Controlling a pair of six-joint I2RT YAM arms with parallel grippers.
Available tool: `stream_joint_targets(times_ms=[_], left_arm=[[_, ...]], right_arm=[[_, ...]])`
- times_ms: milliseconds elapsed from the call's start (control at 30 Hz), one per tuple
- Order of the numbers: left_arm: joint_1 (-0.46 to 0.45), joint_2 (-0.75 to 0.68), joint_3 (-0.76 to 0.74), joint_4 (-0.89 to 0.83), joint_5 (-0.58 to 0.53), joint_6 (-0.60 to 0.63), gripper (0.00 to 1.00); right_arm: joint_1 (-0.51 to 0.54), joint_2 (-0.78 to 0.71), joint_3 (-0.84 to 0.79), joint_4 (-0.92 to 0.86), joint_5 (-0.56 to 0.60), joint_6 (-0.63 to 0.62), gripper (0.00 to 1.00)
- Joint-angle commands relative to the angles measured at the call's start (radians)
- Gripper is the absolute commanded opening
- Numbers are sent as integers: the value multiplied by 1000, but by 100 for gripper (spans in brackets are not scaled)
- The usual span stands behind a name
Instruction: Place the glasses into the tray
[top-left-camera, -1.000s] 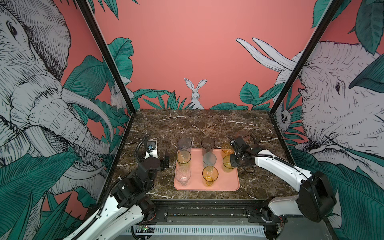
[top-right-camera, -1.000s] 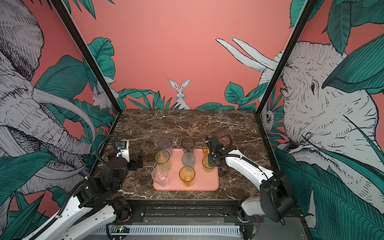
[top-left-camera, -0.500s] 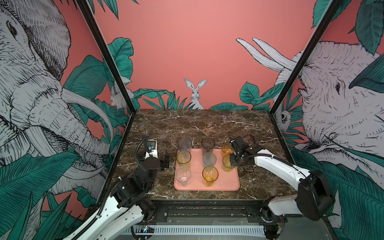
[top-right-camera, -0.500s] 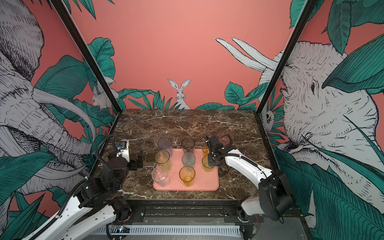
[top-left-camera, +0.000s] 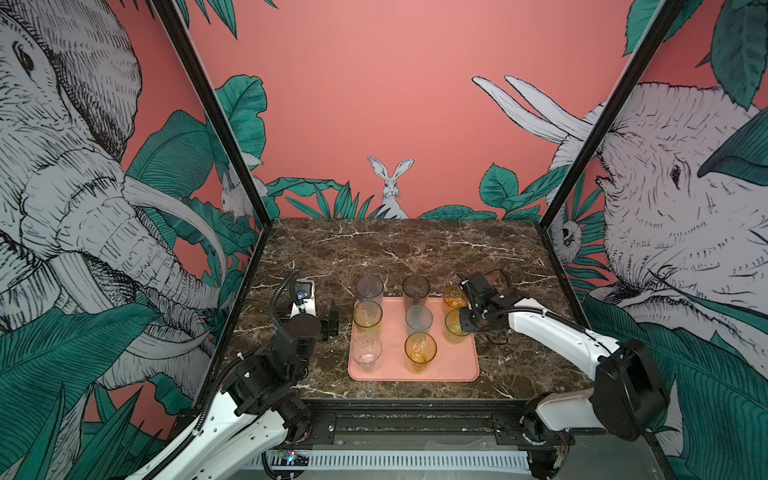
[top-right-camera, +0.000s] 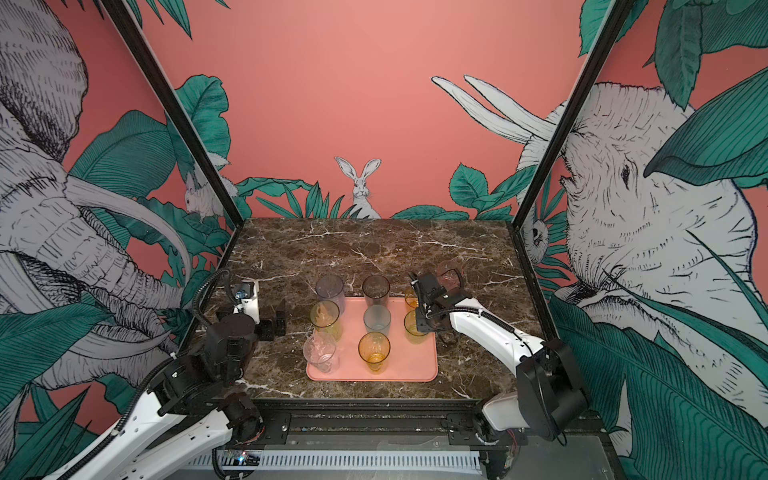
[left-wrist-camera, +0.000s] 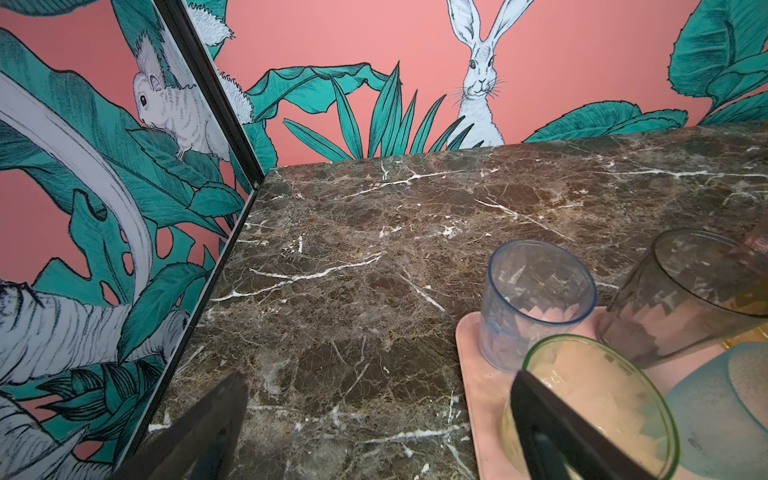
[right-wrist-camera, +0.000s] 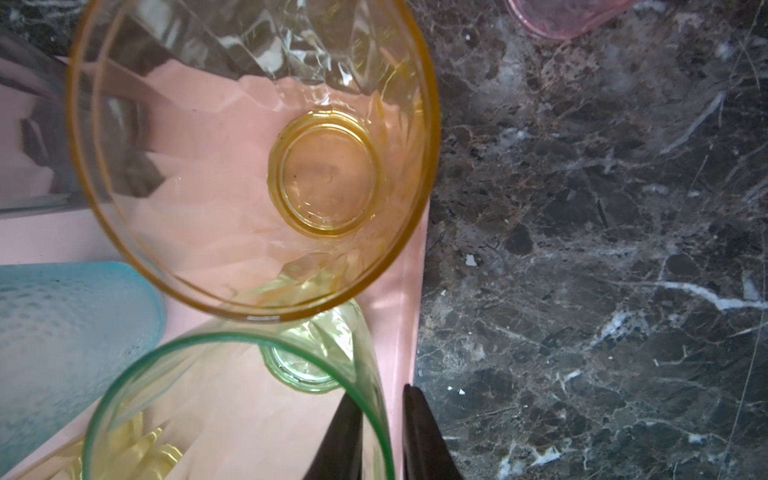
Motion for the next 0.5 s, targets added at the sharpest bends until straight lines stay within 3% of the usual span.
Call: stream_joint_targets(times_ms=[0,200,467], left_arm=[[4,2,-1,13,3,-4,99],[5,-8,-3,5,1,-7,99],[5,-16,2,-4,-6,-8,99]], right_arm=[[-5,-14,22,-18,1,0,25],[-5,-50,51,-62,17,-4,38],[-5,-123,131,-143,49,-28,45]])
